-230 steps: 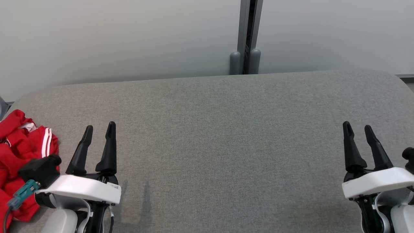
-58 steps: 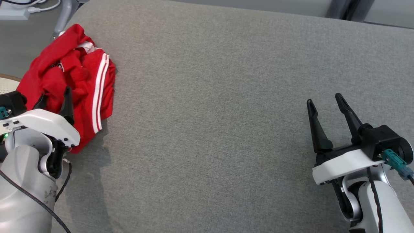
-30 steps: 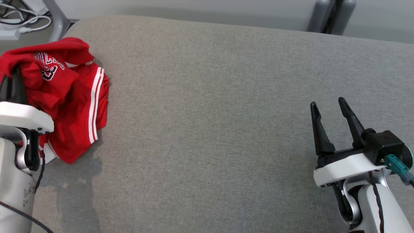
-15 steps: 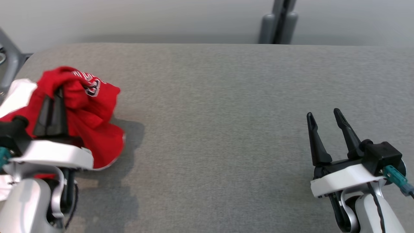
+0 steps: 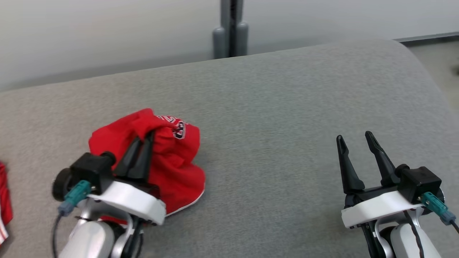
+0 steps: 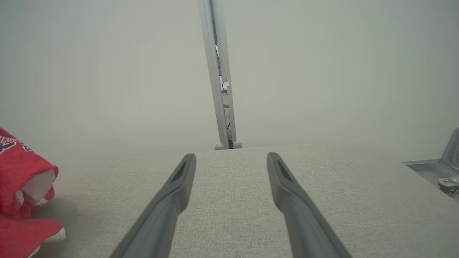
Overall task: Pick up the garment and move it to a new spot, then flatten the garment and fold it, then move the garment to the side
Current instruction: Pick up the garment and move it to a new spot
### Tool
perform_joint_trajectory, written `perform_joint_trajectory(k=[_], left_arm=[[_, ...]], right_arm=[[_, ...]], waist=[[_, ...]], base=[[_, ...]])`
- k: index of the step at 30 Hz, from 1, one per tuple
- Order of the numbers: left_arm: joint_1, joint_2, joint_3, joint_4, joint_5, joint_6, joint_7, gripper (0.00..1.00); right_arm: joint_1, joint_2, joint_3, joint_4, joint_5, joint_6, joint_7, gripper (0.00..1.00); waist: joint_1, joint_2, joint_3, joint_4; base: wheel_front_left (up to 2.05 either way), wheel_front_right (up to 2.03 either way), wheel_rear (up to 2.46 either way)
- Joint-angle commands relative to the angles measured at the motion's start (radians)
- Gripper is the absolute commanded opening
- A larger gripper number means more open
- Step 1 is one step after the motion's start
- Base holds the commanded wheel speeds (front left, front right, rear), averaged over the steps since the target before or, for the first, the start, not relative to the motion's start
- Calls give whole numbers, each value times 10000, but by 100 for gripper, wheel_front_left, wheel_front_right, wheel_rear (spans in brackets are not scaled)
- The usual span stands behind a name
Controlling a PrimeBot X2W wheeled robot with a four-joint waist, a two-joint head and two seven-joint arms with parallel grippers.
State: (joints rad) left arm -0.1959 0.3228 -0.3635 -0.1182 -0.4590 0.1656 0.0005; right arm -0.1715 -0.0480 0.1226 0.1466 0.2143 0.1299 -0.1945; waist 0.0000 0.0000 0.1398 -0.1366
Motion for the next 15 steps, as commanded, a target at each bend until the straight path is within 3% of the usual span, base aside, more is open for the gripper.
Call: perform_joint_trajectory(k=[1, 15], left_arm=[[-352, -183, -323, 152, 127, -201, 60, 0], [-1622, -1161, -1931, 2042, 304, -1149, 346, 0]], right_arm=[[129, -50, 25, 31, 91, 15, -71, 100], [160, -48, -10, 119, 460, 15, -310, 100]], waist=[[0, 0, -38, -821], [0, 0, 461, -2383]], base=[[0, 0, 0], [0, 0, 0]])
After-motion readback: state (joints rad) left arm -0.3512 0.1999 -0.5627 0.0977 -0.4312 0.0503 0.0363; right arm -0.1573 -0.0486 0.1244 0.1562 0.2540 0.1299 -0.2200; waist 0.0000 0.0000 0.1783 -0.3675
